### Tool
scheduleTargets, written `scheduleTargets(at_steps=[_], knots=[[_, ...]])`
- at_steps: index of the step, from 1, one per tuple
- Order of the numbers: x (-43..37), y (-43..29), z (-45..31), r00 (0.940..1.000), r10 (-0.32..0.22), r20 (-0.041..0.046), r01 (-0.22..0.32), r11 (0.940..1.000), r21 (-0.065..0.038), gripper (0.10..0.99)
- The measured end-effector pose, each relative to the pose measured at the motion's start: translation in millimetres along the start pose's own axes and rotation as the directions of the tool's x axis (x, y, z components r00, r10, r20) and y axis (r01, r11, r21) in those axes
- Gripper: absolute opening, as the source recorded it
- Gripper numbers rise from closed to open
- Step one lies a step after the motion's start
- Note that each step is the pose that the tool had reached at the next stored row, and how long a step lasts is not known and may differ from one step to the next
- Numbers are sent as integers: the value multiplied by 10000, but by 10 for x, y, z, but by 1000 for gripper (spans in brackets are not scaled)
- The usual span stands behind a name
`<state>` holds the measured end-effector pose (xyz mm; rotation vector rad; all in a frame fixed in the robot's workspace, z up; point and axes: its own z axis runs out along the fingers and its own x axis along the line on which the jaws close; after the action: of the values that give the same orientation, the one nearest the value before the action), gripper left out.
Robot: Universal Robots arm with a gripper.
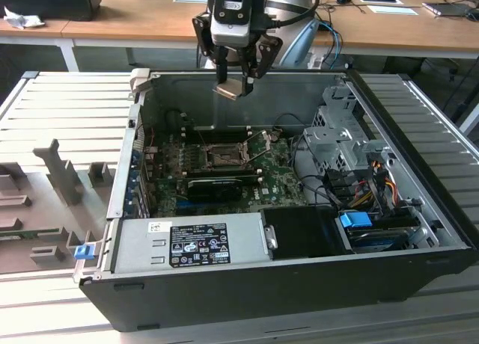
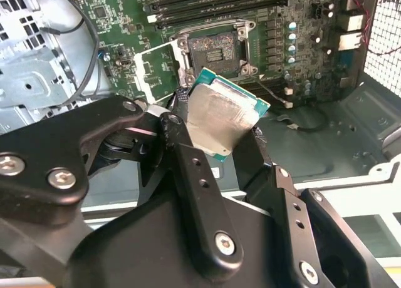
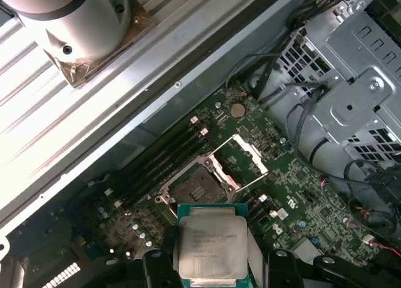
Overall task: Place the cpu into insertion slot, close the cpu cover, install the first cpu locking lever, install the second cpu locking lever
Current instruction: 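Place the cpu into insertion slot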
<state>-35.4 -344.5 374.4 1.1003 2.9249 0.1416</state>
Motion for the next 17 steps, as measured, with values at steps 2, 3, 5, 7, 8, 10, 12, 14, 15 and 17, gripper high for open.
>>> scheduleTargets(at_steps=[2,3,5,7,8,10,12,14,15,17], knots=[[0,0,1,9997,240,22,-240,9997,-6,529],[0,0,2,9994,334,30,-334,9994,-7,529],[0,0,3,9986,527,47,-527,9986,-11,529],[0,0,3,9976,695,62,-695,9976,-16,529],[0,-1,4,9969,786,70,-786,9969,-18,529],[0,-1,4,9951,980,87,-980,9952,-23,529],[0,-1,5,9932,1164,103,-1164,9932,-28,529],[0,-1,6,9892,1460,129,-1460,9893,-38,529],[0,-1,7,9878,1552,137,-1552,9879,-41,529],[0,-1,8,9838,1786,157,-1786,9839,-49,529]])
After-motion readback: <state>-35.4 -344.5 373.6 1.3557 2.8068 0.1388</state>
